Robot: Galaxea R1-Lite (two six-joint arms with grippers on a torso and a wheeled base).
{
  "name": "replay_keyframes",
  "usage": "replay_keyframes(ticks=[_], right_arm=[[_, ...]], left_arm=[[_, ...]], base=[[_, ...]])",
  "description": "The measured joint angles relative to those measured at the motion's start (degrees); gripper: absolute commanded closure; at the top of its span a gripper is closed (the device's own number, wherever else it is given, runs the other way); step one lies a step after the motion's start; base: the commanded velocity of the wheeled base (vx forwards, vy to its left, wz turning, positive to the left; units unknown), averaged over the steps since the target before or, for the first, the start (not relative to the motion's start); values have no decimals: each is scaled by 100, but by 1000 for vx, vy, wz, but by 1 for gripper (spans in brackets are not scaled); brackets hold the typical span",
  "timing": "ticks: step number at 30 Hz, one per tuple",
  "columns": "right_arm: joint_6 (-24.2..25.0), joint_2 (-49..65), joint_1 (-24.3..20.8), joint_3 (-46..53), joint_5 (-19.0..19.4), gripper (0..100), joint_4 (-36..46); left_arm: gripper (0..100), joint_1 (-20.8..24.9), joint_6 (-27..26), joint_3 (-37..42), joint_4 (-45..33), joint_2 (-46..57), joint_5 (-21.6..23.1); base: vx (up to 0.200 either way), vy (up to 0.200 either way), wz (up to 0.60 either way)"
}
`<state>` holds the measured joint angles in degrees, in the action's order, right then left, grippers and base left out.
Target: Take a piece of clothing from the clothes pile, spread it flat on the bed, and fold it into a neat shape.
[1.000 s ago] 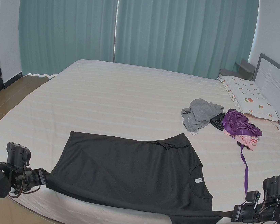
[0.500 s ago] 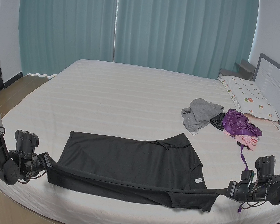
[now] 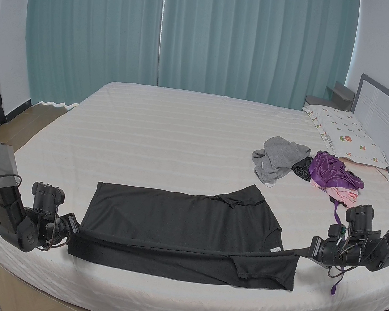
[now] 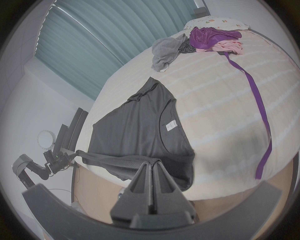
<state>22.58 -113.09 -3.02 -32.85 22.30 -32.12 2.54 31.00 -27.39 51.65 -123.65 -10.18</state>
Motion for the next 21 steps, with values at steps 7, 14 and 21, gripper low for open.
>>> replay_keyframes(ticks=[7, 14, 21], right_arm=[[57, -107, -67, -293, -10, 100, 2], [132, -5, -67, -315, -2, 100, 21], [191, -195, -127, -347, 1, 100, -12]], left_arm=[[100, 16, 113, -157, -17, -90, -2], [100, 21, 113, -184, -26, -85, -7], [100, 24, 171, -289, -23, -173, 2]], base=[[0, 0, 0], [0, 0, 0], [0, 0, 0]])
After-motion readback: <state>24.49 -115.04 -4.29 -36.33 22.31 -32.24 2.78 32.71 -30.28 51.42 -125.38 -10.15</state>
